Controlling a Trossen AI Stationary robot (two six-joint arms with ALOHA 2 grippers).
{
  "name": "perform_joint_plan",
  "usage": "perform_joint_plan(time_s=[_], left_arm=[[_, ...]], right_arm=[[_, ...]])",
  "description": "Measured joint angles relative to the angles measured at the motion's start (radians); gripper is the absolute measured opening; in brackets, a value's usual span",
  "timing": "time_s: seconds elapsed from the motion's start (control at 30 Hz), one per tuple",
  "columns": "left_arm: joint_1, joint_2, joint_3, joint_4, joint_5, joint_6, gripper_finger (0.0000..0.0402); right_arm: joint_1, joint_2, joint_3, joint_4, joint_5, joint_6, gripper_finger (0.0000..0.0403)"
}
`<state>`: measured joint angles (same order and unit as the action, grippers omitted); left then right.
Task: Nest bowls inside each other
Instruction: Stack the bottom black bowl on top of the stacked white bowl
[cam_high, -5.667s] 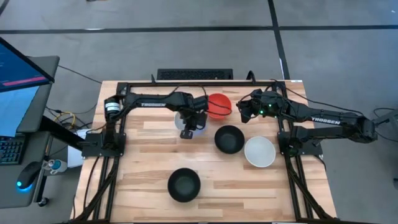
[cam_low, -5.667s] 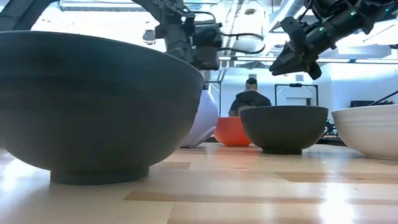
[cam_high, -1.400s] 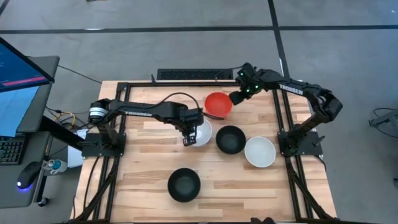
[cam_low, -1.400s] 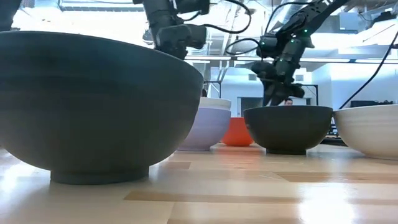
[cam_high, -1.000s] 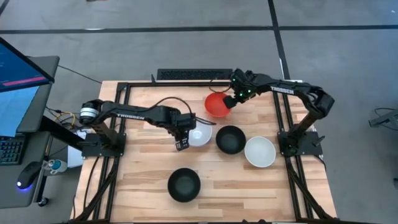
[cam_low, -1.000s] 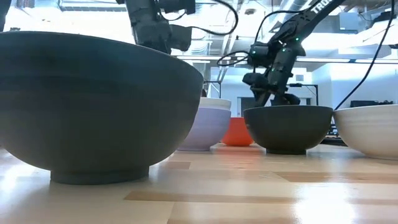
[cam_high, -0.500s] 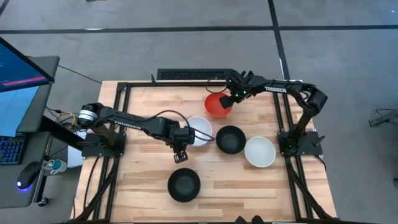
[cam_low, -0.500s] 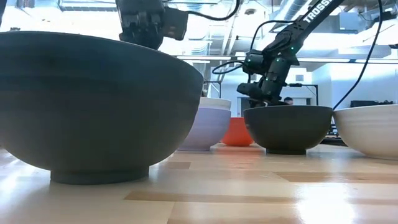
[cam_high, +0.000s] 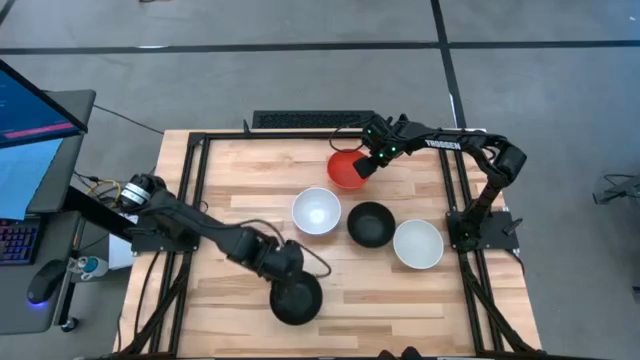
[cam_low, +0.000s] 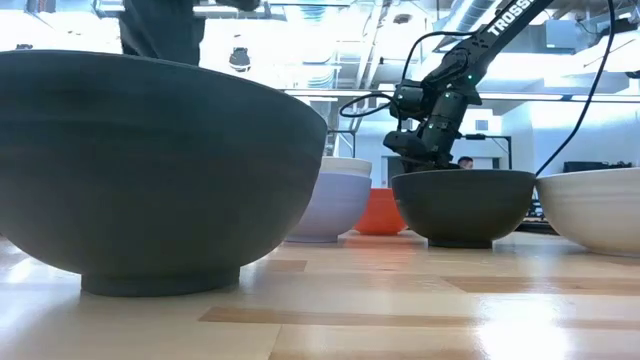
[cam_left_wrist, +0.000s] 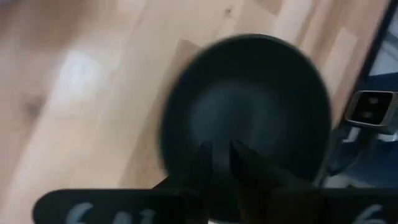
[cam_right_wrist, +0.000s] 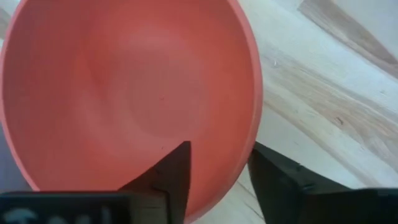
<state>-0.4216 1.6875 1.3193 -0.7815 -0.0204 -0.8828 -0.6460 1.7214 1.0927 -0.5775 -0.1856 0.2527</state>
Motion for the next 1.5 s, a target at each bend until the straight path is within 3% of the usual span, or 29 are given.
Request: perform_joint_plan(time_s=[0.23, 0.37, 0.77, 1.0, 1.3, 1.5], left_arm=[[-0.028, -0.001, -0.023, -0.025, -0.026, -0.048, 0.0068], [-0.034, -0.001, -0.080, 0.044, 0.014, -0.043, 0.0069], [-0.034, -0.001, -0.210, 0.131, -0.015, -0.038, 0.0065], [0.001, -0.001, -0.201, 0.162, 0.003, 0.073, 0.0007], [0.026, -0.027, -0.191, 0.198, 0.016, 0.104, 0.0000], [0.026, -0.107, -0.129, 0.086, -0.075, 0.092, 0.0002]], right_arm=[[0.003, -0.001, 0.000, 0.002, 0.003, 0.009, 0.0237], [0.006, -0.001, 0.000, 0.002, 0.003, 0.026, 0.0239], [0.005, -0.001, 0.000, 0.003, 0.002, 0.036, 0.0240], [0.005, -0.001, 0.000, 0.006, 0.002, 0.036, 0.0240], [0.004, -0.001, 0.000, 0.003, 0.002, 0.036, 0.0240], [0.004, -0.001, 0.000, 0.007, 0.002, 0.031, 0.0240]])
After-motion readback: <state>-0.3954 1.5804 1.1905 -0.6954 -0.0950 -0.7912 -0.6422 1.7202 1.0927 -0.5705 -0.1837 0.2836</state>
